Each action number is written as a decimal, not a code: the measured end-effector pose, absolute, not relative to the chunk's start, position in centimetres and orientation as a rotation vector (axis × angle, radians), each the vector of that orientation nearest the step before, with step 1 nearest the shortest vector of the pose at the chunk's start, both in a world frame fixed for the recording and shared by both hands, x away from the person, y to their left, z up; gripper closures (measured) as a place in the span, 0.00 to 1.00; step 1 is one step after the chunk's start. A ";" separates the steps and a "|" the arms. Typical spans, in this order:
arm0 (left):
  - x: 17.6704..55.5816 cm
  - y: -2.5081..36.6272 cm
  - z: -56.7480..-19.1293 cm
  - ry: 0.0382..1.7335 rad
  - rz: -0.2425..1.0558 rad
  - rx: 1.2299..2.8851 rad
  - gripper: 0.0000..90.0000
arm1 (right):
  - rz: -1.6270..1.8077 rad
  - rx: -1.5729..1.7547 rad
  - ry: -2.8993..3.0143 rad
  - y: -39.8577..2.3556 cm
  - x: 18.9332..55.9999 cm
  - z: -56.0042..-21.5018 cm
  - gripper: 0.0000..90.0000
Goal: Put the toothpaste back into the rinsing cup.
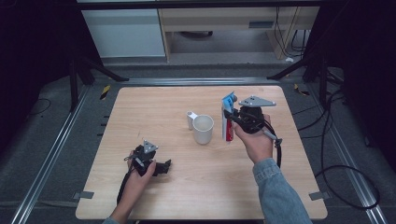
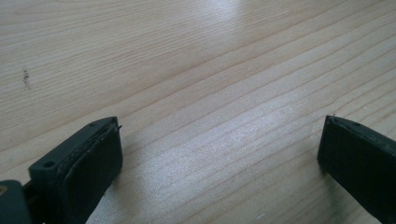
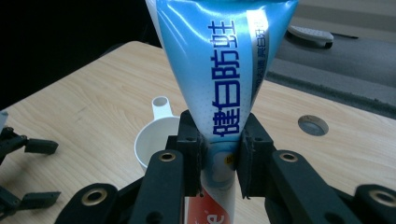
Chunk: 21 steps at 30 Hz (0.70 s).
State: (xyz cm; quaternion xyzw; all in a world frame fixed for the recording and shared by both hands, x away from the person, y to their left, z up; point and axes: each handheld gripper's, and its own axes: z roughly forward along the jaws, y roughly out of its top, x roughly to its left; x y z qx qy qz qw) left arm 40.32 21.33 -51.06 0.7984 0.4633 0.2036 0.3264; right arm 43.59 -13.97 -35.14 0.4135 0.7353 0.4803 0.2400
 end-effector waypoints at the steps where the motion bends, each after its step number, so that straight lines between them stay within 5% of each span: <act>1: 40.3 21.3 -51.1 1.214 0.533 2.091 0.00 | 1.319 1.127 2.008 -13.8 43.7 -35.0 0.82; 21: 40.3 21.3 -51.1 1.213 0.534 2.093 0.00 | 1.369 1.099 1.947 -11.3 44.3 -32.9 0.82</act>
